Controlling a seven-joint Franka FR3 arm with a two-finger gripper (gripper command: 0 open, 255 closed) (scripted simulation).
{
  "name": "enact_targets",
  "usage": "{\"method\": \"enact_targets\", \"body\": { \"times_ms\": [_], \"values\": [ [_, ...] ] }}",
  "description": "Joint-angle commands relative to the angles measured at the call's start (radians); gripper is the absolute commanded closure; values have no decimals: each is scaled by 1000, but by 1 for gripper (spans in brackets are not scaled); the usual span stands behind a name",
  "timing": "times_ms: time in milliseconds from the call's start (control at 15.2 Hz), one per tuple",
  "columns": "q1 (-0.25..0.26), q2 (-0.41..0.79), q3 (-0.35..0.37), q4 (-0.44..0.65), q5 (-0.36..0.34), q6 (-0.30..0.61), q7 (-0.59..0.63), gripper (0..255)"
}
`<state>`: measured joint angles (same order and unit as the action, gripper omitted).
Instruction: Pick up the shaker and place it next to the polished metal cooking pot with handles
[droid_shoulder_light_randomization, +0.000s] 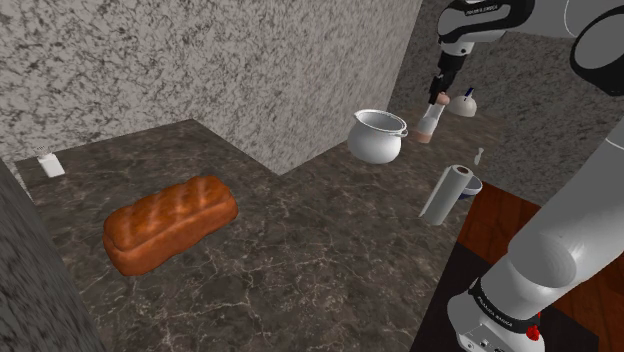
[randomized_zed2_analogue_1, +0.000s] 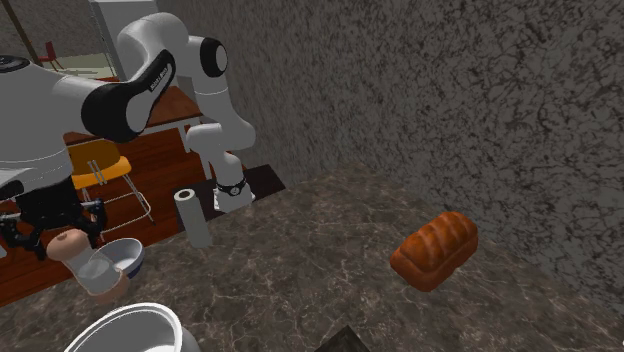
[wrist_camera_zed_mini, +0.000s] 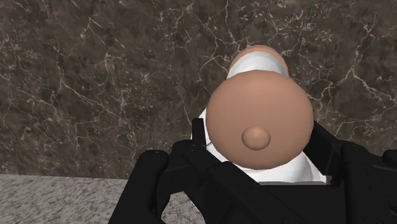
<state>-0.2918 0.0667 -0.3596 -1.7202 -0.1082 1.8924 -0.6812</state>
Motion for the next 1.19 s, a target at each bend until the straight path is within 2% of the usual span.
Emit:
{"method": "enact_targets", "body": {
  "times_ms": [0, 1122],
  "values": [
    [0, 2, 0, -24, 0, 27, 3, 255],
    [-4, 43, -1, -206, 5, 247, 19, 255]
  ]
}}
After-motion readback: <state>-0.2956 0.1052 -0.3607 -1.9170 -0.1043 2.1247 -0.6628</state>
